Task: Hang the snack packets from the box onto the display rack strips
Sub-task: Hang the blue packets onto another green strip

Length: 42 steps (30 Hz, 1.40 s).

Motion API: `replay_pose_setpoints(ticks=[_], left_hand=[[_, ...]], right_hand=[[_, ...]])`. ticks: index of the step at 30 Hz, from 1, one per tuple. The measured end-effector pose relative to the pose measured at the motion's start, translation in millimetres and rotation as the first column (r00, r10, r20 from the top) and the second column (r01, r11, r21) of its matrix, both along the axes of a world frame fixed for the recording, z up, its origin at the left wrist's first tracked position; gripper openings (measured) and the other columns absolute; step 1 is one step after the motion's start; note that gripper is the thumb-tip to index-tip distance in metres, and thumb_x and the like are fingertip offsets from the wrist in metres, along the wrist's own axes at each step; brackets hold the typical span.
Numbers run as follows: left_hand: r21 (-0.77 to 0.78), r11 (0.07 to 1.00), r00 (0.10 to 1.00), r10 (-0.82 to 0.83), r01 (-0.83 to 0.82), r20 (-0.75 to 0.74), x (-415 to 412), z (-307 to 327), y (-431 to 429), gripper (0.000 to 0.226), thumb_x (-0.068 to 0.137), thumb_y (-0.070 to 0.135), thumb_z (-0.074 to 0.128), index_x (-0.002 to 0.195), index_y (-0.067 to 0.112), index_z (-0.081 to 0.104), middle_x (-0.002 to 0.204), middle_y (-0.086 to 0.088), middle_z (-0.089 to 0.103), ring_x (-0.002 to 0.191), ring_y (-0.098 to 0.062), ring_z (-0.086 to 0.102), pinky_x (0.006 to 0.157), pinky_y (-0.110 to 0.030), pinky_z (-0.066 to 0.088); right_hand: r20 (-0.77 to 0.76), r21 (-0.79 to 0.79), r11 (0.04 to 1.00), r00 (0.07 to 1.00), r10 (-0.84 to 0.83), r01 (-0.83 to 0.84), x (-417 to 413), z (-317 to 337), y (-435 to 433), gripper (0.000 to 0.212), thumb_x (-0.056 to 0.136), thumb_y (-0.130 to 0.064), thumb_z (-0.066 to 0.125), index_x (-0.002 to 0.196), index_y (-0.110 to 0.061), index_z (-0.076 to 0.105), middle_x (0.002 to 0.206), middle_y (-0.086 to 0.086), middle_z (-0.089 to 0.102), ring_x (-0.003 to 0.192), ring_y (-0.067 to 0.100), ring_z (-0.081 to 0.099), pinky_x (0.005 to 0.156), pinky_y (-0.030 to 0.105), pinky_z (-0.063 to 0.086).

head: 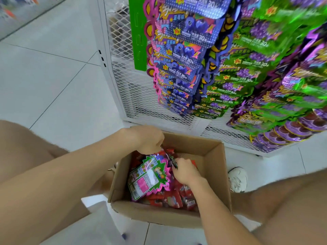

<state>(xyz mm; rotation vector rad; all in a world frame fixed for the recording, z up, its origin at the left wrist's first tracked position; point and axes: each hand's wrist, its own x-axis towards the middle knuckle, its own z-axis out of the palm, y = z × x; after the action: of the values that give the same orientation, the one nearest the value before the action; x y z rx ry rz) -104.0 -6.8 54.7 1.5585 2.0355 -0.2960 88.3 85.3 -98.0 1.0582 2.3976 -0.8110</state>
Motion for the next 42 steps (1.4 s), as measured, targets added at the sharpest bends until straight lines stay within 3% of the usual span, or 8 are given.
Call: replay_pose_setpoints(ticks=[6,12,18,25,29,35,38,42], left_hand=[[0.202,0.913,0.928,0.314,-0.353,0.202,-10.9,20.7,-3.0,0.047,0.104,0.032,0.058,0.135,0.002,0.041,0.129,-0.019,0.055,0.122,-0.038,0.056,0.093,-0.038,0.047],[0.314,0.596,0.601,0.372,-0.739,0.707,-23.6,66.5,-14.6,0.022,0.097,0.03,0.076,0.086,0.017,0.062,0.074,0.003,0.058,0.068,-0.012,0.054,0.063,-0.026,0.041],[0.496,0.632,0.679,0.066,-0.595,0.731,-31.3,144.0,-18.9,0.014,0.101,0.023,0.073,0.088,0.017,0.071,0.086,-0.006,0.052,0.083,-0.017,0.05,0.077,-0.033,0.041],[0.723,0.393,0.777,-0.034,-0.567,0.628,-40.0,257.5,7.6,0.022,0.094,0.035,0.071,0.095,0.013,0.069,0.099,-0.032,0.063,0.086,-0.024,0.06,0.09,-0.056,0.054],[0.847,0.18,0.858,-0.032,-0.5,0.513,-41.3,319.1,41.6,0.021,0.092,0.028,0.066,0.1,0.008,0.068,0.082,-0.013,0.056,0.074,-0.019,0.053,0.072,-0.037,0.044],[0.812,0.001,0.811,-0.036,-0.584,0.584,-45.8,393.7,91.4,0.039,0.101,0.016,0.053,0.14,0.017,0.059,0.127,0.008,0.061,0.113,-0.007,0.058,0.088,-0.018,0.043],[0.775,-0.051,0.777,-0.035,-0.629,0.628,-48.8,416.2,107.2,0.031,0.098,0.023,0.05,0.115,0.009,0.072,0.11,0.001,0.065,0.094,-0.01,0.057,0.078,-0.029,0.043],[0.631,0.047,0.626,-0.084,-0.775,0.775,-55.9,430.6,114.3,0.023,0.08,0.044,0.06,0.077,0.021,0.059,0.079,-0.007,0.058,0.074,-0.019,0.053,0.077,-0.04,0.044]], right_hand=[[-0.37,-0.21,0.973,0.913,-0.174,0.1,-5.1,114.2,33.8,0.02,0.097,-0.011,0.065,0.078,-0.012,0.057,0.069,0.006,0.061,0.066,0.02,0.054,0.062,0.027,0.04],[-0.558,-0.558,0.83,0.737,-0.383,0.008,3.8,184.7,31.1,0.019,0.091,0.003,0.075,0.098,-0.014,0.07,0.083,-0.014,0.075,0.082,0.011,0.073,0.084,0.035,0.058],[-0.862,-0.189,0.948,0.42,-0.284,0.255,-16.3,274.7,31.1,0.029,0.088,-0.024,0.082,0.113,-0.031,0.07,0.09,-0.013,0.078,0.082,0.009,0.075,0.068,0.018,0.054],[-0.868,0.409,0.871,0.412,0.278,0.274,-44.3,399.3,40.0,0.01,0.098,-0.028,0.069,0.099,-0.018,0.072,0.087,-0.009,0.065,0.071,0.011,0.051,0.071,0.03,0.031],[-0.871,0.459,0.793,0.38,0.312,0.4,-63.6,473.5,51.0,0.011,0.094,-0.018,0.071,0.085,-0.018,0.066,0.081,-0.001,0.064,0.079,0.026,0.056,0.073,0.032,0.033],[-0.933,0.345,0.743,0.293,0.207,0.574,-88.3,543.7,77.0,0.012,0.085,-0.022,0.063,0.092,-0.016,0.071,0.078,0.003,0.068,0.085,0.033,0.062,0.071,0.035,0.042],[-0.937,0.349,0.688,0.245,0.249,0.636,-97.5,561.9,79.6,0.042,0.085,-0.029,0.062,0.125,-0.021,0.069,0.113,0.003,0.076,0.108,0.031,0.067,0.094,0.04,0.05],[-0.91,0.412,0.612,0.279,0.305,0.675,-106.9,581.2,87.0,0.032,0.094,-0.046,0.06,0.117,-0.026,0.07,0.108,-0.005,0.075,0.111,0.028,0.066,0.101,0.044,0.042]])
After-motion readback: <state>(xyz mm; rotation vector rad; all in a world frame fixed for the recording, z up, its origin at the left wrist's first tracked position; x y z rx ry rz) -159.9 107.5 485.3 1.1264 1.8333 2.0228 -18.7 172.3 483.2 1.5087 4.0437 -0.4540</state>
